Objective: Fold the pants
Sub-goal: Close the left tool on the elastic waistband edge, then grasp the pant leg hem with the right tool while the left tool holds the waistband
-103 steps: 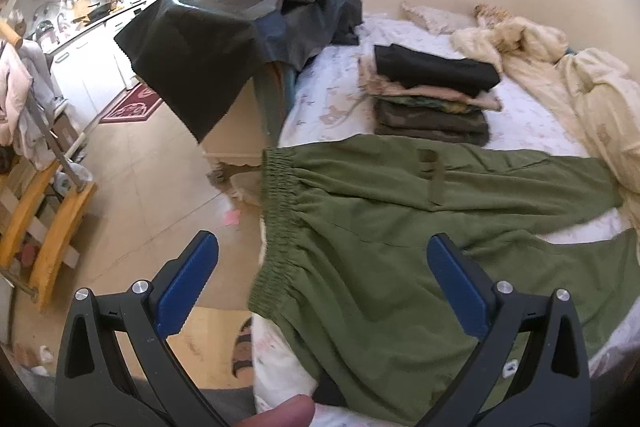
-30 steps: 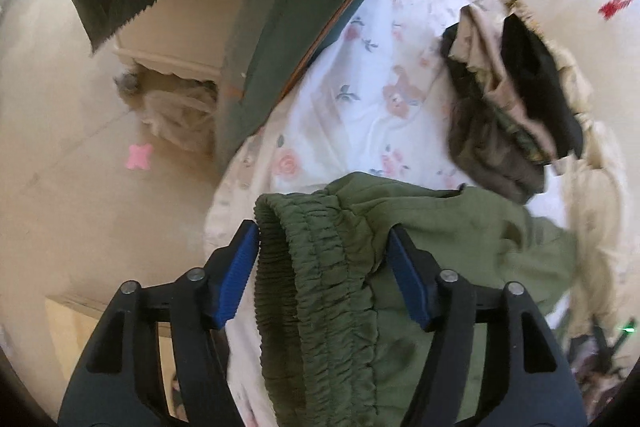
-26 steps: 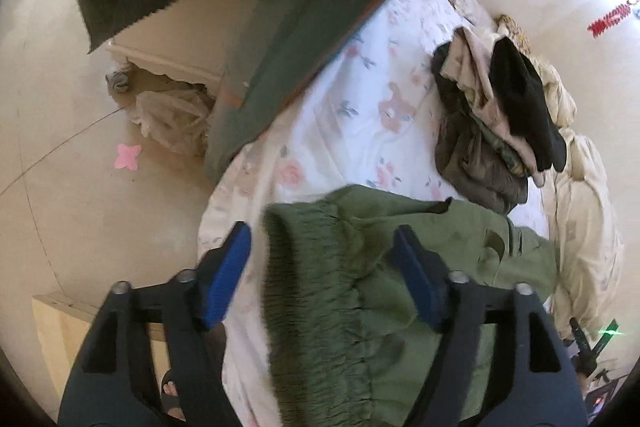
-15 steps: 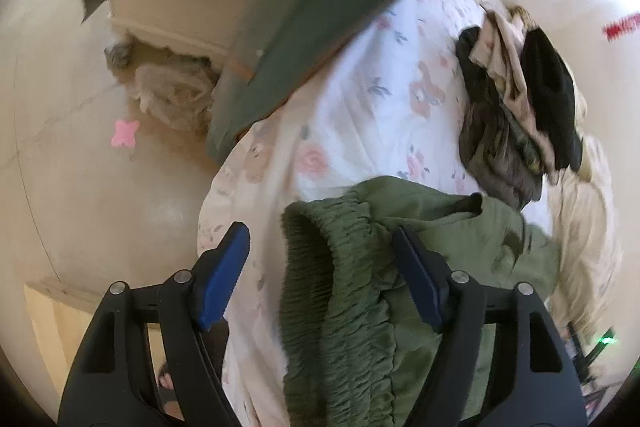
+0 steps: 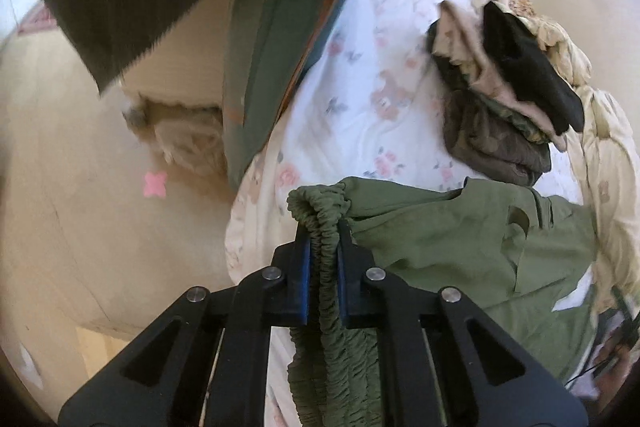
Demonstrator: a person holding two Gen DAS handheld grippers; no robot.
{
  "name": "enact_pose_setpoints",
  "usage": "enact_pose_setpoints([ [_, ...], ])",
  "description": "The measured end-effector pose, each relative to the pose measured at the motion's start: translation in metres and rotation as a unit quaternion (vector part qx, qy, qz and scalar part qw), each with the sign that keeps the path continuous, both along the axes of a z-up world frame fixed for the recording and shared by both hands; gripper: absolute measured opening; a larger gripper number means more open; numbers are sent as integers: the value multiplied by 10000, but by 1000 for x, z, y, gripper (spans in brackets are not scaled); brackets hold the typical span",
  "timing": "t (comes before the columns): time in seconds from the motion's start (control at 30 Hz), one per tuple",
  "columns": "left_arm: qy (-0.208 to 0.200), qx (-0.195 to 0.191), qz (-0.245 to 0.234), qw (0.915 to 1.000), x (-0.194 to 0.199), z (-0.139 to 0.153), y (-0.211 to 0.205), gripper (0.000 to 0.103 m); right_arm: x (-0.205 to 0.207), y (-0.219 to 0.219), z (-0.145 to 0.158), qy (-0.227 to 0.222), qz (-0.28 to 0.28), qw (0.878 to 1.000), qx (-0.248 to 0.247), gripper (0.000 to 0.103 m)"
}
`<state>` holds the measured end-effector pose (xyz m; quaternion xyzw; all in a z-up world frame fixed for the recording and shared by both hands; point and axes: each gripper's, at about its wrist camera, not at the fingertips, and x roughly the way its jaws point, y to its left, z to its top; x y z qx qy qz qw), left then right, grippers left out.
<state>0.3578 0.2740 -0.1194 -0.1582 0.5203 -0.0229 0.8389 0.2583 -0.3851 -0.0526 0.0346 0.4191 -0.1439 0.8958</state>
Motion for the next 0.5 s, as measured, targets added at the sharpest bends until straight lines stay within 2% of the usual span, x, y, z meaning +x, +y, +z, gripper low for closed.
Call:
enact_pose_setpoints([
  [0.07,21,230,64,9997,-2,4,-5,8,-1,-6,2,-34,-50,9998,199,103],
  [0.17,101,509,186,9985,0,8,-10,8,8,-32,10,-69,-180,9967,783,103],
  [0.33,265,865,405,9951,1,6,-17,8,50,-104,35,-156,-685,9938,861,103],
  [0.43,329,1065,332,9932,3,4,-23,8,96,-149,34,152,-700,9937,858,90],
  [0.5,364,1214,267,9916,5,3,-26,8,135,-175,25,439,-631,9943,743,88],
])
